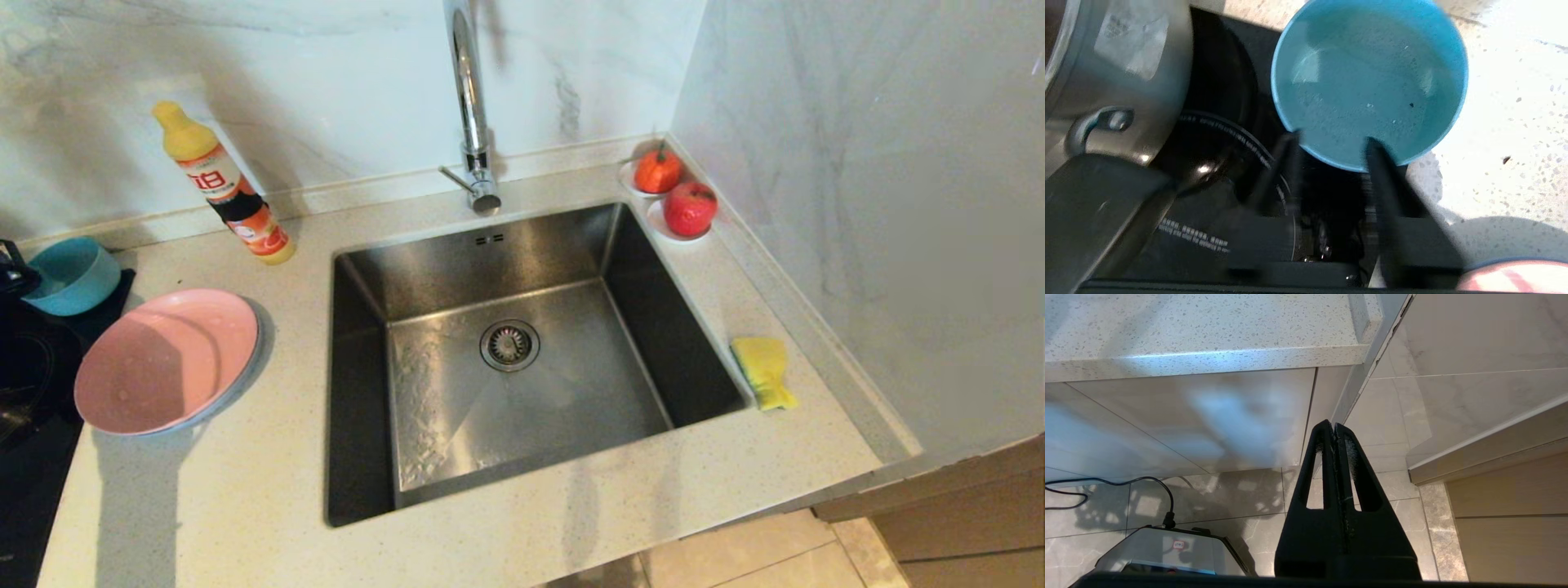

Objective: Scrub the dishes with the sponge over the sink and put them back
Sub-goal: Place the bowl on the plate

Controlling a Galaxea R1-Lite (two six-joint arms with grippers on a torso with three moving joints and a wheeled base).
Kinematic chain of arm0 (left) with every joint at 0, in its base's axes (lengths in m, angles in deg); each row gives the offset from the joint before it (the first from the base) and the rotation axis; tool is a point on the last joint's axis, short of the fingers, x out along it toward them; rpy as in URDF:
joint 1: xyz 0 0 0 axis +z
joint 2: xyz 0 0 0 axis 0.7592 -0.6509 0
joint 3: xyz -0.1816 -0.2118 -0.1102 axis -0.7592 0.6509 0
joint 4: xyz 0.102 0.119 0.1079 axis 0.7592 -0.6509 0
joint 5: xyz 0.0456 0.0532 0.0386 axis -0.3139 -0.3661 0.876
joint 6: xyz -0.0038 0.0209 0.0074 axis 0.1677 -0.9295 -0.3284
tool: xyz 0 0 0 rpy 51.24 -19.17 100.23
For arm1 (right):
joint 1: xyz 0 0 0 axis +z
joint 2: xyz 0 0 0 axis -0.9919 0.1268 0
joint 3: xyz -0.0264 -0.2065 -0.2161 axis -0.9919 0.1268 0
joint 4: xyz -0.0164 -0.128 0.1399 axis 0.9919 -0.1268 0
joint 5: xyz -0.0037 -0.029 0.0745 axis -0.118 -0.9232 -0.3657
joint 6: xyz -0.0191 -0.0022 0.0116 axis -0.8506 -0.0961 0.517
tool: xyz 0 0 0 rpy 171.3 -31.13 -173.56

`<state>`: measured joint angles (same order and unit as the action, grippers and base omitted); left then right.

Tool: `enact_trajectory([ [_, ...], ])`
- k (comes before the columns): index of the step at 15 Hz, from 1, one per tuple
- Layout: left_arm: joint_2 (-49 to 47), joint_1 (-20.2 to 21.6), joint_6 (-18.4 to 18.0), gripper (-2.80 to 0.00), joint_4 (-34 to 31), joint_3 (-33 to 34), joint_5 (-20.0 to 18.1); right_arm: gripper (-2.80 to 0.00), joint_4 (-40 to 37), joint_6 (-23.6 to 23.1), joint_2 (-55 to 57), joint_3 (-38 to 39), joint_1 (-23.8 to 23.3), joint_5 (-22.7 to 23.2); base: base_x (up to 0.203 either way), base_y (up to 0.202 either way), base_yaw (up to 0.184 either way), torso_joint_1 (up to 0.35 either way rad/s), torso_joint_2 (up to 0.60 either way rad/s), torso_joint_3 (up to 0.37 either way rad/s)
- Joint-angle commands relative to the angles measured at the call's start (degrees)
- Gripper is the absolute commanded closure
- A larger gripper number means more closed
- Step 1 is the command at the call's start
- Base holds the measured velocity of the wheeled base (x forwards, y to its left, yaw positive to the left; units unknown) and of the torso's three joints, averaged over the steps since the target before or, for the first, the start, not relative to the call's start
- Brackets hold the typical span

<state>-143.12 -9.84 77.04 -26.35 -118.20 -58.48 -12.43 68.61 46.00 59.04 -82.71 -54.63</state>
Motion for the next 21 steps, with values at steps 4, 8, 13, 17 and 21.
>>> enact_trajectory([
  [4,-0.38,-0.35,1.03,-2.80,-1.67,-0.02,-4.92,0.00,-0.07,-0.04,0.07,0.00,0.00,0.05,0.000,0.000,0.000,0.000,0.00,0.000],
  [8,-1.04,-0.79,0.98,-2.80,-3.17,-0.02,-8.38,0.00,-0.07,-0.04,0.07,0.00,0.00,0.05,0.000,0.000,0.000,0.000,0.00,0.000],
  [13,-1.92,-1.23,0.89,-2.80,-2.76,-0.02,-9.88,0.00,-0.07,-0.04,0.07,0.00,0.00,0.05,0.000,0.000,0.000,0.000,0.00,0.000],
  [17,-2.32,-1.76,0.54,-2.80,0.13,-0.10,-11.98,0.00,-0.07,-0.04,0.07,0.00,0.00,0.05,0.000,0.000,0.000,0.000,0.00,0.000],
  [21,1.32,-1.94,-0.36,-2.80,-0.51,-0.10,-14.60,0.00,-0.07,-0.04,0.07,0.00,0.00,0.05,0.000,0.000,0.000,0.000,0.00,0.000],
])
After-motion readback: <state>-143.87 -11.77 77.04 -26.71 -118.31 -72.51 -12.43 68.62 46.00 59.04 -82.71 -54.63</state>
